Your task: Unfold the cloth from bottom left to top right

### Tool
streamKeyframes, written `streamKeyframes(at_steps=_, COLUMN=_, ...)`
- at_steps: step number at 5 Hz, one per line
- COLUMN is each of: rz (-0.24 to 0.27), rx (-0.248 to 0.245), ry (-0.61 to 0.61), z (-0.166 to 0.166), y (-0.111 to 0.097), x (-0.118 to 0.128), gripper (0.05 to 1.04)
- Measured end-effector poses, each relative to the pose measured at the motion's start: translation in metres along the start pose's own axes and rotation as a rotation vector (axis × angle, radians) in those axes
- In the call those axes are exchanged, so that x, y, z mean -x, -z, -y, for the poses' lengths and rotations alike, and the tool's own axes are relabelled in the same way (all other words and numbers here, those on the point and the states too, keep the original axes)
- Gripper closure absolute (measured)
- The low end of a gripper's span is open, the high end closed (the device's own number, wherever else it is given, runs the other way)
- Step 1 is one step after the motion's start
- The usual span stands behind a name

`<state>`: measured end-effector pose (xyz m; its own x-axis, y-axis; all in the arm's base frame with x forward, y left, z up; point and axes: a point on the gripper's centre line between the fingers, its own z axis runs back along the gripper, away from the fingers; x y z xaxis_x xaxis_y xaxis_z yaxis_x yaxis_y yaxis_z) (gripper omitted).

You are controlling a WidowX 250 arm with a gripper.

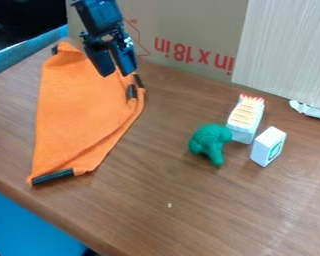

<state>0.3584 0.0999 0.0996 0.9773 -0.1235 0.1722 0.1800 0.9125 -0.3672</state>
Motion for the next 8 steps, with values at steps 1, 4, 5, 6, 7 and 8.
streamKeyframes(at_steps=1, rz=-0.042, rx=0.027, ry=-0.031, z=-0.004, y=0.017, x=0.008, gripper=0.085)
streamKeyframes(at_steps=4, rz=-0.027, rx=-0.049, ry=-0.105, z=0.001, y=0.029, x=-0.005, gripper=0.085)
streamKeyframes(at_steps=5, rz=-0.046, rx=-0.129, ry=-0.153, z=0.006, y=0.039, x=-0.009, gripper=0.085)
streamKeyframes(at_steps=6, rz=-0.04, rx=-0.211, ry=-0.21, z=0.006, y=0.034, x=-0.012, gripper=0.085)
streamKeyframes(at_steps=7, rz=-0.026, rx=-0.275, ry=-0.241, z=0.007, y=0.029, x=-0.013, gripper=0.085)
streamKeyframes(at_steps=8, rz=-0.024, rx=-0.319, ry=-0.276, z=0.004, y=0.029, x=-0.013, gripper=0.085)
